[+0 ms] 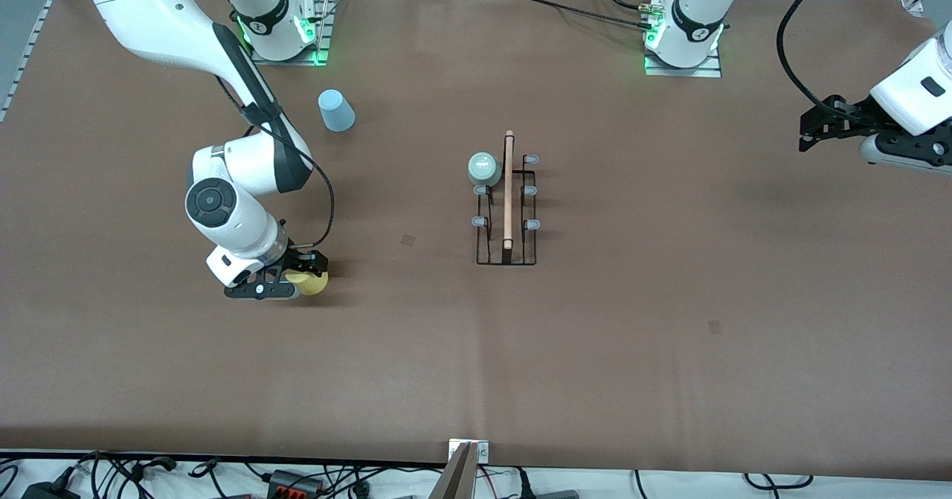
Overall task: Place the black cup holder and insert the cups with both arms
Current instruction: 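Move the right gripper to the yellow cup and grasp it, then carry the yellow cup to the holder and lower it onto a peg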
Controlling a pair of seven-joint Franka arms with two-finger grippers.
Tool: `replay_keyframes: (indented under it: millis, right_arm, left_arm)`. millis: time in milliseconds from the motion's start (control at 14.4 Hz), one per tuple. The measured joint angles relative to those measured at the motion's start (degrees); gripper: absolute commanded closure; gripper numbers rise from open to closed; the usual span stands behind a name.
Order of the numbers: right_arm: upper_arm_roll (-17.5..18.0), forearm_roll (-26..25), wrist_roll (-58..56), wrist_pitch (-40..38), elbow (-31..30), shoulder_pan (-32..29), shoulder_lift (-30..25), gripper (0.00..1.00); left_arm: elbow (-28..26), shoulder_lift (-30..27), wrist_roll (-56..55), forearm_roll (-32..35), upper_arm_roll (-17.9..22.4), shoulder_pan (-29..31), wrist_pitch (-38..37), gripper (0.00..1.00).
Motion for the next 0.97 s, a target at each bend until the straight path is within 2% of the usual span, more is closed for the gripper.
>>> replay_keyframes:
  millis: [139,209,278,487,626,835,974]
  right_arm:
    - [0.00,0.00,-0.60,0.11,0.00,0.00,0.02,0.74]
    - [0.00,0.00,-0.67,0.14,0.05,0.00,-0.03,0.82]
    - [0.00,0.00,-0.80,0.14,0.04,0.00,-0.10,0.86]
    - [0.00,0.01,-1.47,-0.03,0.30,0.00,-0.54,0.89]
    - [0.41,0.19,-0.22,-3.20,1.13,0.34,-2.95,0.89]
    - [2.52,0.34,13.90,-8.34,2.32,4.58,-9.26,0.91]
    - [6.15,0.38,28.47,-11.31,4.68,8.74,-11.62,0.91]
  left_arm:
    - [0.00,0.00,0.00,0.00,0.00,0.00,0.00,0.00]
    - [0.01,0.00,0.00,0.00,0.00,-0.01,0.00,0.00]
    - [0.03,0.00,0.00,0.00,0.00,-0.01,0.00,0.00]
    - [0.05,0.00,0.00,0.00,0.00,-0.01,0.00,0.00]
    - [0.06,0.00,0.00,0.00,0.00,-0.01,0.00,0.00]
    - [0.08,0.02,0.00,0.00,0.00,0.00,0.00,0.00]
    - [0.08,0.02,0.00,0.00,0.00,0.00,0.00,0.00]
